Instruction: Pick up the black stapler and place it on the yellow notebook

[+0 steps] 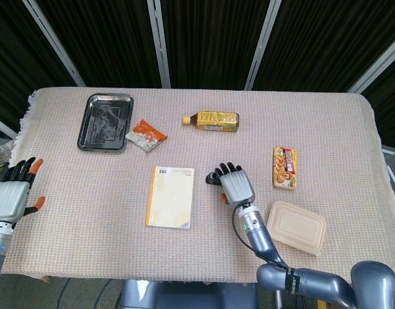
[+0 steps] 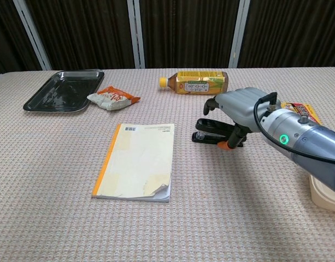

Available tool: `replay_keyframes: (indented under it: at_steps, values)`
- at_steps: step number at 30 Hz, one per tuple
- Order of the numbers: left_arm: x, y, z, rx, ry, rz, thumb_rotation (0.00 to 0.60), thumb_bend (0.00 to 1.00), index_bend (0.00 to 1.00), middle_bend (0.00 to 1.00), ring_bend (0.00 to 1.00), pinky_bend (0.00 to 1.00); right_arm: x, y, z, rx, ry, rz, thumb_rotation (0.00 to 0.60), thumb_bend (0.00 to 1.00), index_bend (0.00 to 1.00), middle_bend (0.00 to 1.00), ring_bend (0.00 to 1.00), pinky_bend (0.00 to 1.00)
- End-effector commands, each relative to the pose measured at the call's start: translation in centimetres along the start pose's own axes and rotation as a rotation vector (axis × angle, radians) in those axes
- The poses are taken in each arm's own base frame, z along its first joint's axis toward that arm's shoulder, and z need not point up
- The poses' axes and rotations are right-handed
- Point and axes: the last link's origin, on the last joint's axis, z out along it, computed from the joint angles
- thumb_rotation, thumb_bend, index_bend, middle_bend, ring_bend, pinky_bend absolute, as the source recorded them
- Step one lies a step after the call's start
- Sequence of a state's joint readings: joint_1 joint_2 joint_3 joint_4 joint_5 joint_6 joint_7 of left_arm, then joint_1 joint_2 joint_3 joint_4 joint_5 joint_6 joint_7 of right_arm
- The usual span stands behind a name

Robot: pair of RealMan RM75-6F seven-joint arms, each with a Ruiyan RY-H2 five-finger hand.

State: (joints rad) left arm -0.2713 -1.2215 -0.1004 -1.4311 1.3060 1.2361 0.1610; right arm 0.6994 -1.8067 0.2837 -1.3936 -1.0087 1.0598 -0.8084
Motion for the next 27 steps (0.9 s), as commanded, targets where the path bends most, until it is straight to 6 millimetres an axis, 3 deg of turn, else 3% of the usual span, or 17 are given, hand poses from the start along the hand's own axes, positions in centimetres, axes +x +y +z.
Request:
replay_keyframes:
  at_steps: [1,12,21,27]
  values:
    - [0.0,-0.1,0.1,0.006,-0.003,-0.001,0.6,0.32,0.0,0.0,0.0,0.12,0.0,-0.2,0.6,0.004,-0.007,0.007,0.6,0.23,0.24,0.18,0.17,0.33]
    - [-0.2,-0.3,0.6,0.015,-0.018,-0.005,0.6,0.36,0.0,0.0,0.0,0.12,-1.1,-0.7,1.9,0.012,-0.036,0.015,0.6,0.28,0.29,0.22,0.24,0.39]
    - [-0.3,-0.8,0.8,0.035,-0.018,-0.009,0.6,0.4,0.0,0.0,0.0,0.12,-1.9,-0.7,3.2,0.022,-0.056,0.01,0.6,0.4,0.4,0.32,0.35,0.51]
    - [-0.4,-0.9,0.9,0.037,-0.026,-0.005,0.6,0.4,0.0,0.0,0.0,0.12,-2.0,-0.2,3.6,0.022,-0.044,0.0,0.6,0.43,0.57,0.4,0.44,0.61]
